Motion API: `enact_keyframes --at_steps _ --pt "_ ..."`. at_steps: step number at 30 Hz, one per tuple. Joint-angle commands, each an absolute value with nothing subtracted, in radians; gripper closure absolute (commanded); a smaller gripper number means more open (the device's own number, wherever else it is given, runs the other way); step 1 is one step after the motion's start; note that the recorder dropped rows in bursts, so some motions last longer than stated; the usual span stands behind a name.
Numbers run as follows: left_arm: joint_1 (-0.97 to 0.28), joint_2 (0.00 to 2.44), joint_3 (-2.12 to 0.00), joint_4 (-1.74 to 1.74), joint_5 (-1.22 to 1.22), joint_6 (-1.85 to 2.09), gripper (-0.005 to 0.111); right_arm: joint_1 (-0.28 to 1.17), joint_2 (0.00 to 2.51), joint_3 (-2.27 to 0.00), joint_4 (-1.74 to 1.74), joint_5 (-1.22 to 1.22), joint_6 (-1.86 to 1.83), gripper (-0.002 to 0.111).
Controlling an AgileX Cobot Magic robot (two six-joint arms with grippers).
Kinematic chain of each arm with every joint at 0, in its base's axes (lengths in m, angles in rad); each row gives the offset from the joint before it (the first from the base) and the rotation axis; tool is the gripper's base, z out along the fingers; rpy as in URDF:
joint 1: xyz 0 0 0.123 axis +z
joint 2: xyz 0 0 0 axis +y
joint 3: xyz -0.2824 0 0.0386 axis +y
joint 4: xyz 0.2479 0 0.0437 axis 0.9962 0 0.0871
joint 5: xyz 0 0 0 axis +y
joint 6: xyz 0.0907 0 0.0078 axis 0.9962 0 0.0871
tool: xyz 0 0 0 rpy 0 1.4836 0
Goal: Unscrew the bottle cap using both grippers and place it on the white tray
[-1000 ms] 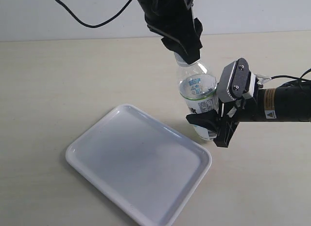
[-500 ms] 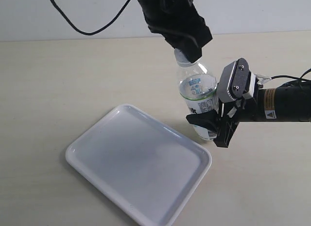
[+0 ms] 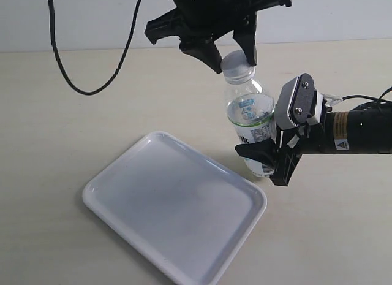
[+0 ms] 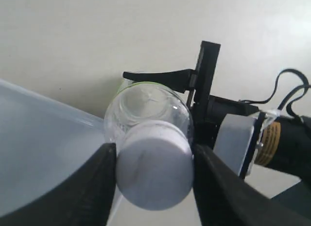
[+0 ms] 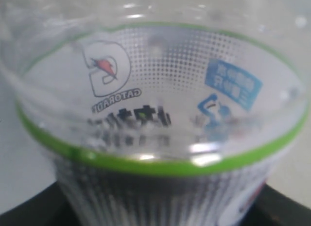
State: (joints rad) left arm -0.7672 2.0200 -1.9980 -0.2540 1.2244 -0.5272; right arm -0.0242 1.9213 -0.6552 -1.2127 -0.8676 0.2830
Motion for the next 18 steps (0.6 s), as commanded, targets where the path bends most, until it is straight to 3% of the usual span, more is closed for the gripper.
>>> enact_keyframes --at_steps 1,18 --pt "-0.77 2.014 -2.0 -0.276 1.221 -0.777 0.107 -0.022 1.917 -0.656 -1.213 -0.909 0.283 0.108" --pt "-0.67 1.914 -2.002 -0.304 1.221 -0.655 0.107 -0.022 1.917 -0.656 -1.211 -0.913 0.298 0.108"
